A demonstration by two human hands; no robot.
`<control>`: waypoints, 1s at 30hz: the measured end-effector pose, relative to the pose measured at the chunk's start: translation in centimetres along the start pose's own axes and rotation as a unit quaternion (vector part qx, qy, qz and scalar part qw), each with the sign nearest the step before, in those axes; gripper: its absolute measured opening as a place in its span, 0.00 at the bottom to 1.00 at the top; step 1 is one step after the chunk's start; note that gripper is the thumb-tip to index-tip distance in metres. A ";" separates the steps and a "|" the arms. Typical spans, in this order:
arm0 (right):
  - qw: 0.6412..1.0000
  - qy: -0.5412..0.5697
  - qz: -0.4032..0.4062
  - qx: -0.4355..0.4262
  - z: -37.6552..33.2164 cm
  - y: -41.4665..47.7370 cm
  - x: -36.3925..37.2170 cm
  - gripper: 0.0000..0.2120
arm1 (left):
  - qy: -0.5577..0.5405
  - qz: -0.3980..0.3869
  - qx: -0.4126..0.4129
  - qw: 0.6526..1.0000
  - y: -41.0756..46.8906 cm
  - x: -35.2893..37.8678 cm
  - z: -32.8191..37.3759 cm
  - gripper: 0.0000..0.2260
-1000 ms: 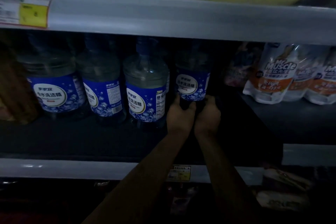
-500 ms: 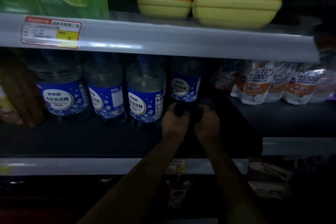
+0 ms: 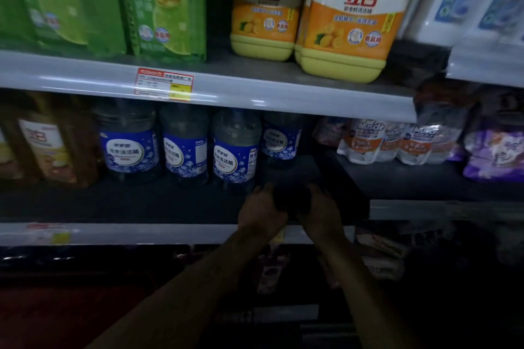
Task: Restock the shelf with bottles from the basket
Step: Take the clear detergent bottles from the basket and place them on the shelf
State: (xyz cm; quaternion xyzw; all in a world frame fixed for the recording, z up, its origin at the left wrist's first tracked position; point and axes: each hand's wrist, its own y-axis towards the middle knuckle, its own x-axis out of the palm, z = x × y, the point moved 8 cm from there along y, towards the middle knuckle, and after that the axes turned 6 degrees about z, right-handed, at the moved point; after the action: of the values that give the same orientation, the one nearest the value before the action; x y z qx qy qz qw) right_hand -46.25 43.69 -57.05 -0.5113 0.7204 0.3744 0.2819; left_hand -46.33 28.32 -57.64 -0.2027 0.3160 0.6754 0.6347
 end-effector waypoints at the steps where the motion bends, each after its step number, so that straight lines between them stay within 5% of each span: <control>1: 1.000 -0.007 -0.001 -0.004 -0.4 -0.7 -0.4 0.25 | 0.019 -0.008 0.003 1.000 -0.7 -0.5 -0.1 0.25; 14: 0.983 -0.089 -0.026 -0.156 -12.8 -12.4 -2.0 0.41 | 0.215 -0.034 0.103 0.971 -12.6 -14.4 -4.3 0.40; 26: 0.938 -0.077 -0.233 -0.245 -22.3 -24.7 6.6 0.42 | 0.272 -0.012 0.071 0.960 -25.7 -26.7 -18.6 0.35; 30: 0.899 -0.103 -0.301 -0.300 -21.9 -29.2 10.7 0.41 | 0.297 -0.050 -0.001 0.953 -29.8 -26.5 -25.8 0.32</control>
State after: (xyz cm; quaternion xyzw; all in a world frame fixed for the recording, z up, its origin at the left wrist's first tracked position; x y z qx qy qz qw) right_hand -22.48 14.22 -60.51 -0.7228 0.3522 0.5208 0.2868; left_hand -17.33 -8.88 -63.33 -0.4105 0.4794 0.5522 0.5447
